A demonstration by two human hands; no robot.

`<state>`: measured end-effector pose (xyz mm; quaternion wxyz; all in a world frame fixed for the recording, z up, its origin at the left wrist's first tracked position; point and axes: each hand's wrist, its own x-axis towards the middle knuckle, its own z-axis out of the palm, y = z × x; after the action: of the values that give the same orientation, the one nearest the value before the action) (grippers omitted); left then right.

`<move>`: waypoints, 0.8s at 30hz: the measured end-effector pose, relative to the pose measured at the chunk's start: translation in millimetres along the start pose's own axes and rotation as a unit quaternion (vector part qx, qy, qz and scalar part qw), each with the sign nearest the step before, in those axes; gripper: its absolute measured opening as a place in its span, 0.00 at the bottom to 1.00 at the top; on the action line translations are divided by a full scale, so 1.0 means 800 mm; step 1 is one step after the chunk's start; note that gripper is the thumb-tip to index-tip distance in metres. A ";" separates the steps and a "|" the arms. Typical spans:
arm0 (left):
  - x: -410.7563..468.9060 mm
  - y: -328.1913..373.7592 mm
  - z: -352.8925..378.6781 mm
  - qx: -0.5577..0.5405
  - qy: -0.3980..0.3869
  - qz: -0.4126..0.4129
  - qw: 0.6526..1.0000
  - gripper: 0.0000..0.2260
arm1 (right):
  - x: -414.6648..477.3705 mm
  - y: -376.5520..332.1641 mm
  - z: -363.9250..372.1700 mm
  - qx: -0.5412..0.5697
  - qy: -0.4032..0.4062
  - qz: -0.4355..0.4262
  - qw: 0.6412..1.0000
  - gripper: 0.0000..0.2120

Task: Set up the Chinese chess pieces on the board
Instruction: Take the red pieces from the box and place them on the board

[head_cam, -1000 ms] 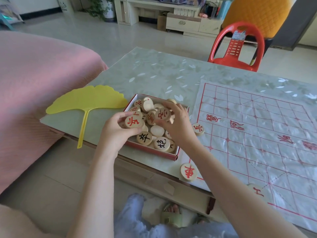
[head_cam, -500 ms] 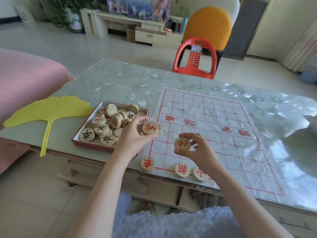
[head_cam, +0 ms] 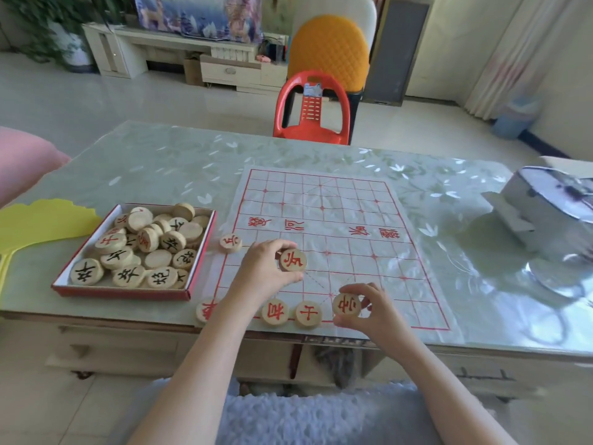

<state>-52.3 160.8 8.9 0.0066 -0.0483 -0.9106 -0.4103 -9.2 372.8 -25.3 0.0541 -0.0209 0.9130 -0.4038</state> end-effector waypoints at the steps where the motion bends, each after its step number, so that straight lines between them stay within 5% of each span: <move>1: 0.003 0.002 0.006 0.009 -0.006 0.001 1.000 0.24 | 0.000 0.002 -0.001 -0.005 -0.011 0.003 1.000 0.22; 19: 0.031 0.002 0.028 0.048 -0.024 0.003 0.999 0.22 | 0.015 0.004 0.016 -0.123 -0.079 -0.015 0.989 0.27; 24: 0.051 0.006 0.045 0.034 -0.029 -0.005 0.999 0.22 | 0.022 0.008 -0.004 -0.030 -0.036 0.004 0.999 0.32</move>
<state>-91.6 194.4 -9.3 -0.0206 -0.0551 -0.9240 -0.3779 -26.8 378.0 -29.0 0.0884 -0.0332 0.9221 -0.3753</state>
